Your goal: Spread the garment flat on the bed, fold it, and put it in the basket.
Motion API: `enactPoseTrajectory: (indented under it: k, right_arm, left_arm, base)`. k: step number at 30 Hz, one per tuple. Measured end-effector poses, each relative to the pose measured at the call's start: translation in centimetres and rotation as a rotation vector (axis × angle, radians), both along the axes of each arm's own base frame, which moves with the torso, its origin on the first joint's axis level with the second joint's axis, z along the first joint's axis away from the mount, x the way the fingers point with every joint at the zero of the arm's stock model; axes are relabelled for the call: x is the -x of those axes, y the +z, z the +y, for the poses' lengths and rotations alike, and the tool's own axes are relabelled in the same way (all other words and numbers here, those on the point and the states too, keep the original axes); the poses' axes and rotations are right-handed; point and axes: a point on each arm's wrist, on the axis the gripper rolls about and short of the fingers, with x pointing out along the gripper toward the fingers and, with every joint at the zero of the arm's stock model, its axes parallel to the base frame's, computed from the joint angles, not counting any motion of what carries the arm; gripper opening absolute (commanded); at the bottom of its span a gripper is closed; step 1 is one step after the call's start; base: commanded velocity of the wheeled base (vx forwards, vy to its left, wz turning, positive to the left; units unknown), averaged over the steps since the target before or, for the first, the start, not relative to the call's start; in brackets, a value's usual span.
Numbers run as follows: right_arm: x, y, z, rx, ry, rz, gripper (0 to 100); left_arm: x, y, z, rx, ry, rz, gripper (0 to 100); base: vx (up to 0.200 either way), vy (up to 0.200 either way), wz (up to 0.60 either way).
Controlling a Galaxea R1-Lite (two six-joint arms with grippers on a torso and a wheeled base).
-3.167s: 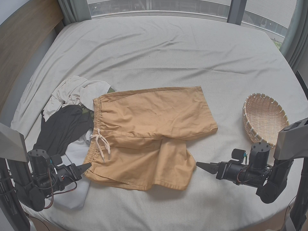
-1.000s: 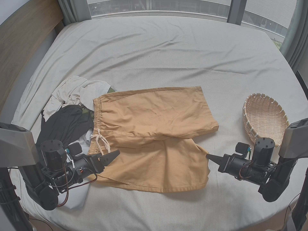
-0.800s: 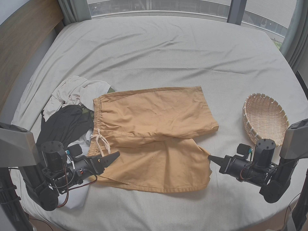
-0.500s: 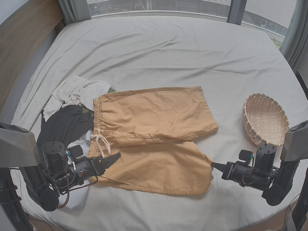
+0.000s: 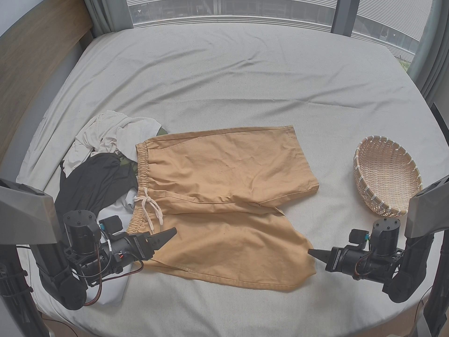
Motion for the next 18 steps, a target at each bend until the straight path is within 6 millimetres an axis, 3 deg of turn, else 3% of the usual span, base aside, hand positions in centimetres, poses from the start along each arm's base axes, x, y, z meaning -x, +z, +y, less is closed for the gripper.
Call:
enactPoseTrajectory:
  k: [9,18]
  right_arm:
    - [-3.2,0.4,-0.7,-0.075,-0.085,-0.055,100]
    - [-3.9,-0.5,0.4,-0.202,-0.119,0.038,100]
  left_arm:
    - [0.0,-0.1,-0.2,0.0,-0.008,0.001,100]
    - [0.0,-0.2,-0.4,-0.001,-0.017,0.005,100]
  base:
    - [0.0,0.0,0.0]
    - [0.0,0.0,0.0]
